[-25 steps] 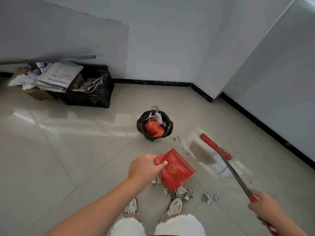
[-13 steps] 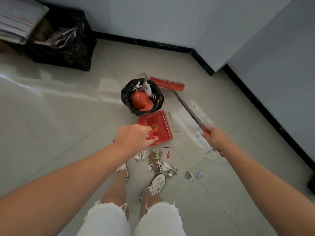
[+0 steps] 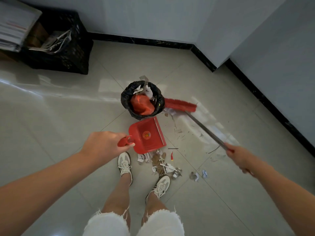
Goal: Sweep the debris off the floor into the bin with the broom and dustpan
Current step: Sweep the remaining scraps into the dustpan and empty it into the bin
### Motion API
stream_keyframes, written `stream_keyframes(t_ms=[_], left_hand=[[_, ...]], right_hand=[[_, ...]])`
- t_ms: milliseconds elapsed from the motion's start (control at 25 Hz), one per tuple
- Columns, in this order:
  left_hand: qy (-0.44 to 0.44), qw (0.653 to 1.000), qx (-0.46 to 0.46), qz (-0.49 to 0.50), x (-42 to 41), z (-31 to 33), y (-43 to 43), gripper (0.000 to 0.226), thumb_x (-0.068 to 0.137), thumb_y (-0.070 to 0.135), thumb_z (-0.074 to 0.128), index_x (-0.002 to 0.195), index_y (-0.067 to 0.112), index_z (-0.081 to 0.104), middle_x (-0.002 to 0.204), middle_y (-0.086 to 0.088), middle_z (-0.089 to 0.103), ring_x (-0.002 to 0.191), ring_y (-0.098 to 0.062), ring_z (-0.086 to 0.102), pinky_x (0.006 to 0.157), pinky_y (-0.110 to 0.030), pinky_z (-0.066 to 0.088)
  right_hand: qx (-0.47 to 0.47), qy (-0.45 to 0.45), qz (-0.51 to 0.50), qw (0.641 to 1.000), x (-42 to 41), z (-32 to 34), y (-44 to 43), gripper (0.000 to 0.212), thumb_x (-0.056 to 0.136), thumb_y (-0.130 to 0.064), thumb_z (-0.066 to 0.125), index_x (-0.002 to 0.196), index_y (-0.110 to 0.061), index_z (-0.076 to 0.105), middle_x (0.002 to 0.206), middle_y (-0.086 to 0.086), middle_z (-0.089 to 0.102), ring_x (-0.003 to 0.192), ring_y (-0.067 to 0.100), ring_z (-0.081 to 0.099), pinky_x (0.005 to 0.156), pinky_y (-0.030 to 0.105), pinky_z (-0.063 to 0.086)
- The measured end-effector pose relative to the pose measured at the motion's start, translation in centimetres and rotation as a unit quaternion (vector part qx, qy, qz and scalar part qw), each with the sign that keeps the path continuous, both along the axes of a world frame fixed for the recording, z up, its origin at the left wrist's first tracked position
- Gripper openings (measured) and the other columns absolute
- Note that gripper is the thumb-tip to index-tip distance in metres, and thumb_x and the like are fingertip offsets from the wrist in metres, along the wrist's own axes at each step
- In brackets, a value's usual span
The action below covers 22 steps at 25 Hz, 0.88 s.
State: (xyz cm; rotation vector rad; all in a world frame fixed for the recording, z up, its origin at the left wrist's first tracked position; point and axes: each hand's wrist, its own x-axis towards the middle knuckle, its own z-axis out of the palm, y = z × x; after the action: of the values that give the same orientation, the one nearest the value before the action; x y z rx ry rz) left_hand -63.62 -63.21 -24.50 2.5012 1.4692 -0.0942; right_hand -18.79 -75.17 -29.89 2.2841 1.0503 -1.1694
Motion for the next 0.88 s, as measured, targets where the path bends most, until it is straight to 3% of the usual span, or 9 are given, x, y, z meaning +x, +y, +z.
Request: stream_keyframes(t_ms=[120,240,360,480,560,640,680,760,880], left_hand=[[0.007,1.0,0.012,-0.013,0.2,0.2,-0.7,0.052,0.073,0.073,0.036,0.074,0.034,0.071,0.046,0.005,0.059,0.044,-0.019,0.061,0.042,-0.016,0.019],[0.003,1.0,0.018,-0.016,0.7,1.5,-1.7,0.051,0.074,0.07,0.038,0.071,0.031,0.071,0.044,0.005,0.058,0.041,-0.021,0.061,0.043,-0.013,0.015],[-0.009,0.999,0.027,-0.018,1.3,2.2,-2.7,0.055,0.074,0.07,0.037,0.075,0.03,0.074,0.048,0.005,0.062,0.045,-0.022,0.063,0.041,-0.017,0.032],[0.006,1.0,0.015,-0.022,2.5,2.3,-3.9,0.057,0.074,0.074,0.039,0.081,0.029,0.074,0.059,0.004,0.069,0.057,-0.024,0.068,0.046,-0.029,0.05],[0.019,1.0,-0.002,-0.012,3.4,2.2,-4.7,0.061,0.073,0.077,0.037,0.083,0.029,0.073,0.064,0.004,0.07,0.064,-0.024,0.069,0.05,-0.032,0.052],[0.025,1.0,0.0,0.002,3.9,2.5,-4.8,0.064,0.072,0.078,0.036,0.082,0.027,0.073,0.062,0.002,0.069,0.063,-0.025,0.067,0.05,-0.031,0.051],[0.028,1.0,-0.003,0.003,4.4,2.8,-5.1,0.059,0.075,0.076,0.043,0.083,0.026,0.073,0.062,0.001,0.068,0.062,-0.026,0.067,0.051,-0.031,0.05],[0.032,0.999,-0.022,0.005,6.0,3.2,-5.6,0.042,0.078,0.064,0.061,0.087,0.026,0.075,0.066,-0.004,0.069,0.067,-0.029,0.067,0.055,-0.033,0.049],[0.029,0.999,-0.022,-0.001,8.5,3.5,-5.5,0.034,0.076,0.056,0.069,0.086,0.024,0.075,0.068,-0.006,0.07,0.07,-0.032,0.067,0.057,-0.032,0.046]], right_hand=[[0.004,0.032,-0.039,0.999,-1.1,1.0,-8.3,0.047,0.099,-0.027,0.04,0.144,-0.039,0.036,0.065,0.007,0.05,0.041,0.017,0.043,0.033,0.022,0.041],[-0.036,0.028,-0.004,0.999,-2.6,2.1,-16.7,0.05,0.097,-0.029,0.039,0.146,-0.042,0.032,0.068,-0.002,0.053,0.051,0.014,0.053,0.044,0.026,0.049],[-0.047,0.019,0.025,0.998,-2.0,3.8,-23.4,0.05,0.096,-0.031,0.044,0.142,-0.047,0.033,0.089,-0.005,0.062,0.084,0.015,0.066,0.072,0.021,0.047],[-0.022,0.027,-0.049,0.998,-0.4,5.4,-28.4,0.039,0.091,-0.038,0.055,0.128,-0.047,0.05,0.119,-0.005,0.068,0.106,0.003,0.065,0.09,0.015,0.045],[0.054,0.023,-0.092,0.994,-0.2,7.5,-30.9,0.035,0.083,-0.034,0.066,0.118,-0.032,0.064,0.104,-0.006,0.072,0.078,-0.021,0.061,0.073,-0.003,0.04],[0.118,0.026,-0.199,0.972,0.0,8.9,-31.5,0.026,0.088,-0.012,0.064,0.104,-0.033,0.068,0.056,-0.007,0.062,0.034,-0.006,0.047,0.041,0.003,0.037],[0.119,0.022,-0.239,0.964,0.6,8.9,-31.4,0.03,0.092,-0.009,0.058,0.107,-0.034,0.065,0.045,-0.002,0.05,0.028,0.001,0.037,0.032,0.012,0.034],[0.111,0.027,-0.315,0.942,2.3,7.8,-29.7,0.034,0.098,-0.013,0.049,0.128,-0.027,0.057,0.045,0.01,0.04,0.024,0.012,0.033,0.027,0.015,0.03],[0.087,0.068,-0.422,0.9,5.7,2.9,-25.8,0.041,0.102,-0.015,0.038,0.142,-0.024,0.039,0.052,0.008,0.035,0.022,0.01,0.032,0.029,0.015,0.03]])
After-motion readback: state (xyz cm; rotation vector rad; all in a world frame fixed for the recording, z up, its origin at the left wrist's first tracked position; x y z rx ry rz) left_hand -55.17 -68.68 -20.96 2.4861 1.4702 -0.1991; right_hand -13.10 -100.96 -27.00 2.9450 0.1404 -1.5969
